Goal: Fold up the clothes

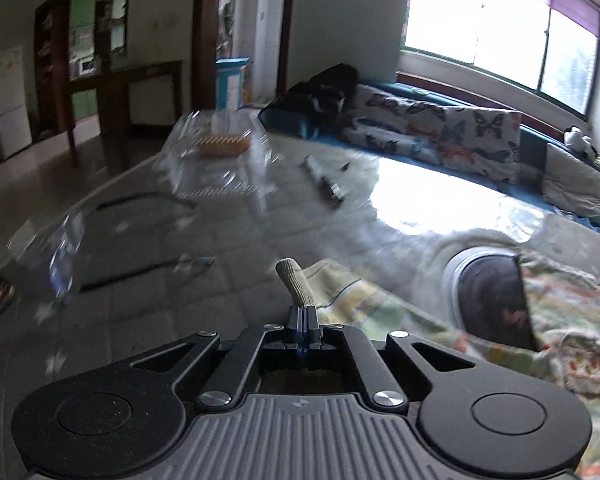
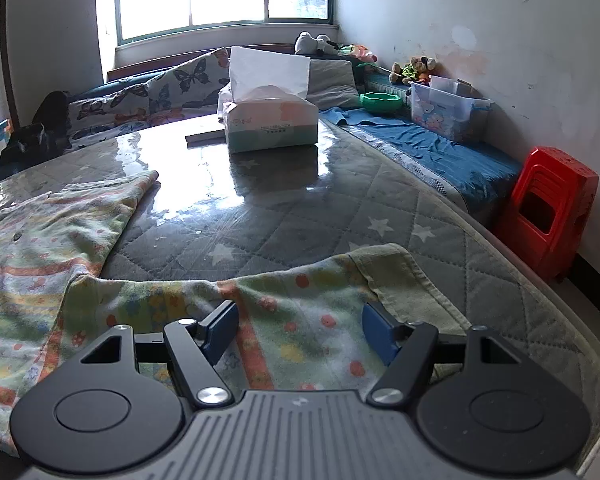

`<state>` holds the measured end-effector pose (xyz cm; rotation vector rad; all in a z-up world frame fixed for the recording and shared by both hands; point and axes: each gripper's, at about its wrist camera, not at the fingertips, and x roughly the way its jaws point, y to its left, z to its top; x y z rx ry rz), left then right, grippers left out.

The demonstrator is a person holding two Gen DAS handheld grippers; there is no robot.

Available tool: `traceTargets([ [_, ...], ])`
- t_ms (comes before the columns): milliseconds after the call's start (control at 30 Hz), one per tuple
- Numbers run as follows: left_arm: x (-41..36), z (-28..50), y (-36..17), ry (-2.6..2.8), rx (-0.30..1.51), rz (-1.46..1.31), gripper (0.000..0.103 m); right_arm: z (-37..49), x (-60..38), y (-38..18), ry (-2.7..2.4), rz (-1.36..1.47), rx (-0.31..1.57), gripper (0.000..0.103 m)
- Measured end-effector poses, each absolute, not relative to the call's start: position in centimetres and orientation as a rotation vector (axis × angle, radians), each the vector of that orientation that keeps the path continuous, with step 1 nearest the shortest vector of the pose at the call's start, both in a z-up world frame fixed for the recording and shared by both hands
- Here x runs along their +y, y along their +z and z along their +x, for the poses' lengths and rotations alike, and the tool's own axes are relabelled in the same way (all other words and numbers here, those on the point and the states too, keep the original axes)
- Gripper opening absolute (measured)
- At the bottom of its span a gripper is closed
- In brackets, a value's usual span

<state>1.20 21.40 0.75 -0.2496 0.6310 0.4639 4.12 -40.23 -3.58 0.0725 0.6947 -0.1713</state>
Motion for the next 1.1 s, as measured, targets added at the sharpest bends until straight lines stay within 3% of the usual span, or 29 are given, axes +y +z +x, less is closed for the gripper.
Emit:
traceTargets([
  [400,23.1,-3.7,-0.1,0.556,0.664,-0.261,0.0,8.0,-39.2,-4.0,-0.092,0.037,0.687,0.073],
  [600,22.0,-1.7,1.3,0.468,0.636,-0.213,0.004,8.1,-39.3,-3.8,-0.087,0.034,0.692,0.072],
  [667,21.7,0.0,1.1,0.446,0.639,-0.169,0.008,7.6,-39.4,-3.6,-0.091,0.027,0.69,0.072],
  [833,21.7,3.3,-0.7,0.453,0.684,-0.086,0.034,6.3,-40.2,-3.2,-0.113,0.028,0.687,0.072],
  [933,21.9,4.0,-1.5,0.452,0.7,-0.087,0.039,5.3,-41.1,-3.0,-0.135,0.044,0.69,0.072],
  [1067,21.6,4.1,-1.7,0.44,0.704,-0.073,0.037,4.9,-42.1,-3.4,-0.153,0.064,0.703,0.072],
  [1100,21.5,4.1,-1.7,0.437,0.704,-0.069,0.029,4.9,-42.1,-3.5,-0.154,0.063,0.702,0.072],
])
